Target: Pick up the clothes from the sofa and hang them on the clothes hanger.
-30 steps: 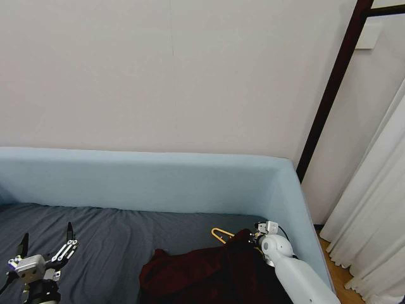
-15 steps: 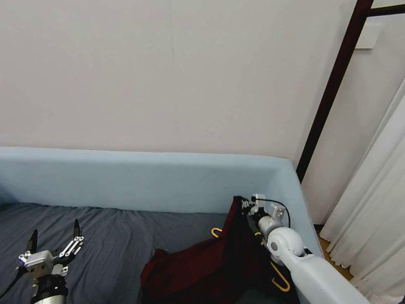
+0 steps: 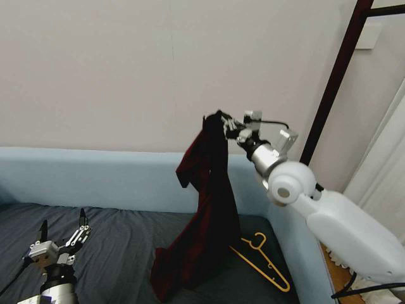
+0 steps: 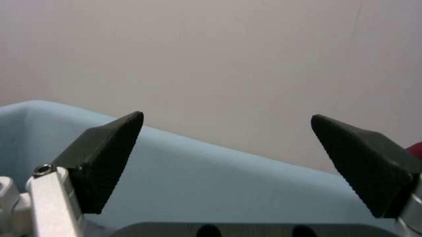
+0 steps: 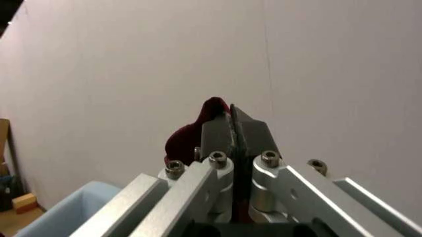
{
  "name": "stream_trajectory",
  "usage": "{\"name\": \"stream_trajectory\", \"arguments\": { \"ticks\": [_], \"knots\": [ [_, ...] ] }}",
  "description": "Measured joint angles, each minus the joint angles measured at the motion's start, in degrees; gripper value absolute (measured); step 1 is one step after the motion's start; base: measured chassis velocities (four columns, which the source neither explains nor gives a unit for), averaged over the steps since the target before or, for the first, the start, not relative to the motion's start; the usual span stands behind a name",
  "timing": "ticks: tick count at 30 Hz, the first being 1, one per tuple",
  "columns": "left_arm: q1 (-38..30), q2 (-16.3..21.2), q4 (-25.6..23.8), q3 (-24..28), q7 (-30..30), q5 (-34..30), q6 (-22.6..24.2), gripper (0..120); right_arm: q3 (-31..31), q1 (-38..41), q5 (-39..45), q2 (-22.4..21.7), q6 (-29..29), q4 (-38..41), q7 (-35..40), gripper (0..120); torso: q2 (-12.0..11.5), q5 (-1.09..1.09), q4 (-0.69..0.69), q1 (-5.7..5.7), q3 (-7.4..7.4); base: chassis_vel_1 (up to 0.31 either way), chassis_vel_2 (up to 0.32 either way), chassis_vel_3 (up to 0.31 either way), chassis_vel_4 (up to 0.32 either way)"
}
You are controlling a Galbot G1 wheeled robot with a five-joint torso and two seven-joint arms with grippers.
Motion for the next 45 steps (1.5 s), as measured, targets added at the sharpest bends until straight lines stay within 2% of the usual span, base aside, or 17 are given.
{"name": "stream_trajectory", "arguments": {
  "ticks": [6, 9, 12, 13, 18, 19, 22, 28, 35, 38, 45],
  "knots": [
    [0.0, 1.4, 1.0, 3.0, 5.2, -2.5, -2.8, 100, -2.2, 3.8, 0.3, 2.0, -1.5, 1.8, 2.7, 0, 0.0, 0.0, 0.0, 0.0, 0.0, 0.0, 0.0, 0.0, 0.0],
    [0.1, 1.8, 1.6, 3.8, 6.9, -2.6, -3.9, 100, -2.5, 3.9, 0.3, 2.2, -1.8, 2.5, 2.9, 0, 0.0, 0.0, 0.0, 0.0, 0.0, 0.0, 0.0, 0.0, 0.0],
    [0.1, 2.8, 3.3, 5.2, 12.2, -3.6, -6.4, 100, -3.2, 4.0, 0.2, 1.8, -2.1, 3.7, 2.9, 0, 0.0, 0.01, -0.01, 0.0, 0.0, 0.0, 0.0, 0.0, 0.0],
    [0.1, 2.8, 3.3, 5.2, 12.2, -3.6, -6.4, 100, -3.2, 4.0, 0.2, 1.8, -2.1, 3.7, 2.9, 0, 0.0, 0.01, -0.01, 0.0, 0.0, 0.0, 0.0, 0.0, 0.0],
    [-0.9, 4.6, 6.8, 6.6, 26.5, -5.7, -10.7, 100, -3.7, 4.3, -0.1, 1.7, -2.1, 4.5, 2.7, 0, 0.0, 0.01, 0.0, 0.0, 0.0, 0.0, 0.0, 0.0, 0.0],
    [-0.9, 4.6, 6.8, 6.6, 26.5, -5.7, -10.7, 100, -3.7, 4.3, -0.1, 1.7, -2.1, 4.5, 2.7, 0, 0.0, 0.01, 0.0, 0.0, 0.0, 0.0, 0.0, 0.0, 0.0],
    [-3.1, 6.1, 10.9, 7.6, 32.1, -4.3, -12.5, 100, -3.8, 4.2, -0.1, 1.7, -2.2, 4.6, 2.4, 0, 0.0, 0.0, -0.02, 0.0, 0.0, 0.0, 0.0, 0.0, 0.0],
    [-5.9, 8.1, 15.2, 11.6, 32.4, -3.5, -12.1, 100, -3.9, 4.3, -0.5, 2.6, -2.2, 3.8, 1.6, 0, 0.0, 0.01, -0.02, 0.01, 0.0, 0.0, 0.0, 0.0, 0.0],
    [-8.1, 8.3, 18.3, 15.6, 32.0, -4.4, -10.4, 100, -4.5, 4.8, -0.8, 4.8, -2.2, 3.1, 0.9, 0, 0.0, 0.0, 0.01, 0.01, 0.0, 0.0, 0.0, 0.0, 0.0],
    [-11.0, 7.8, 21.9, 18.3, 31.2, -5.7, -10.0, 100, -5.0, 5.4, -0.9, 5.7, -2.2, 3.2, 0.8, 0, 0.0, 0.0, -0.02, 0.01, 0.0, 0.0, 0.0, 0.0, 0.0],
    [-15.0, 7.0, 25.3, 19.1, 32.0, -9.1, -10.0, 100, -6.0, 6.4, -1.3, 7.2, -2.3, 1.8, 0.6, 0, 0.0, 0.0, -0.01, 0.01, 0.0, 0.0, 0.0, 0.0, 0.0]
  ]
}}
